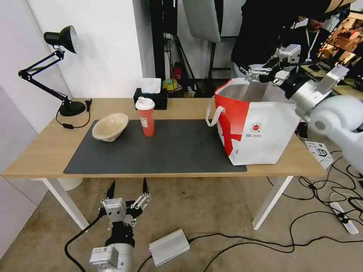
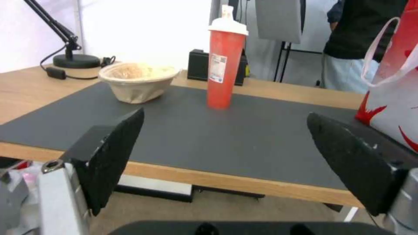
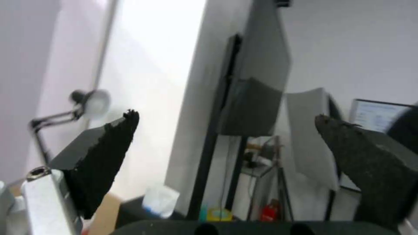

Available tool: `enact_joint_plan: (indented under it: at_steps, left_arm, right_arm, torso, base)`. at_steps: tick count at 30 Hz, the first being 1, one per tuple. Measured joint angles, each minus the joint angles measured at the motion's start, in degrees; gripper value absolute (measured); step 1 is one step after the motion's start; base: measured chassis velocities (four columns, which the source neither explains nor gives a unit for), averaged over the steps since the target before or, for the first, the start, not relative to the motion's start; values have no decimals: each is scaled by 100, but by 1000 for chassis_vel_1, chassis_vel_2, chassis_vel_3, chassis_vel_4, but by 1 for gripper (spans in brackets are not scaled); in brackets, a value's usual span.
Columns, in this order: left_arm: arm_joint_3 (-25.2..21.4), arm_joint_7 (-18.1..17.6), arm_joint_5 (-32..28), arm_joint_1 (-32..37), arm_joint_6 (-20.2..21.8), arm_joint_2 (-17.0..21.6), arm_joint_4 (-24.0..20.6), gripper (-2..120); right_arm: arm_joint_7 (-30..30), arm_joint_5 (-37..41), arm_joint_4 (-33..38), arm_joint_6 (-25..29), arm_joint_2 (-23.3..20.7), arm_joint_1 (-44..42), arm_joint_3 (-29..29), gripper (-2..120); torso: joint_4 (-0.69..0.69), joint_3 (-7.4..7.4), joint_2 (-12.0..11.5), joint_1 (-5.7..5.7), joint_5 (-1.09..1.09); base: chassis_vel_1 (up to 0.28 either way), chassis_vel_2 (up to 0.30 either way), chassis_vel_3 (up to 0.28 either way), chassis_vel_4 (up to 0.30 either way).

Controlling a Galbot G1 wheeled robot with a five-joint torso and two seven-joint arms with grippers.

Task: Pick up the trash from the table and place it into the takeout bag.

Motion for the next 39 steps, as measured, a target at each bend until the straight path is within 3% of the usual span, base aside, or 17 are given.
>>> enact_joint_plan:
  at_steps: [1, 2, 10, 15, 28, 39]
  left_arm:
    - [-1, 0, 0, -1, 0, 0, 0, 100]
    - [0, -2, 0, -10, -1, -2, 2, 100]
    - [-42, -4, 1, -26, -3, -97, -21, 100]
    - [-60, -7, 37, -3, 1, -182, -53, 100]
    - [-108, -9, 39, -7, 1, -149, -5, 100]
    - [-119, -17, 20, -19, -3, -115, 37, 100]
  right_arm:
    - [99, -37, 42, 13, 19, -54, 30, 100]
    - [746, -310, 344, 115, 167, -383, 175, 100]
    - [1544, -1196, 913, 179, 546, -1411, 500, 100]
    - [1641, -1343, 1108, 179, 722, -1937, 600, 100]
    - [1714, -1732, 2050, 165, 1322, -4285, 1812, 100]
    - [1673, -2280, 2206, 300, 1753, -5572, 2326, 100]
  torso:
    - [0, 0, 0, 0, 0]
    - [0, 0, 0, 0, 0]
    - [-1, 0, 0, 0, 0]
    - [2, 1, 0, 0, 0]
    - [-1, 0, 0, 0, 1]
    - [0, 0, 0, 0, 1]
  base:
    - [0, 0, 0, 0]
    - [0, 0, 0, 0]
    - [0, 0, 0, 0]
    - [0, 0, 0, 0]
    - [0, 0, 0, 0]
    - [0, 0, 0, 0]
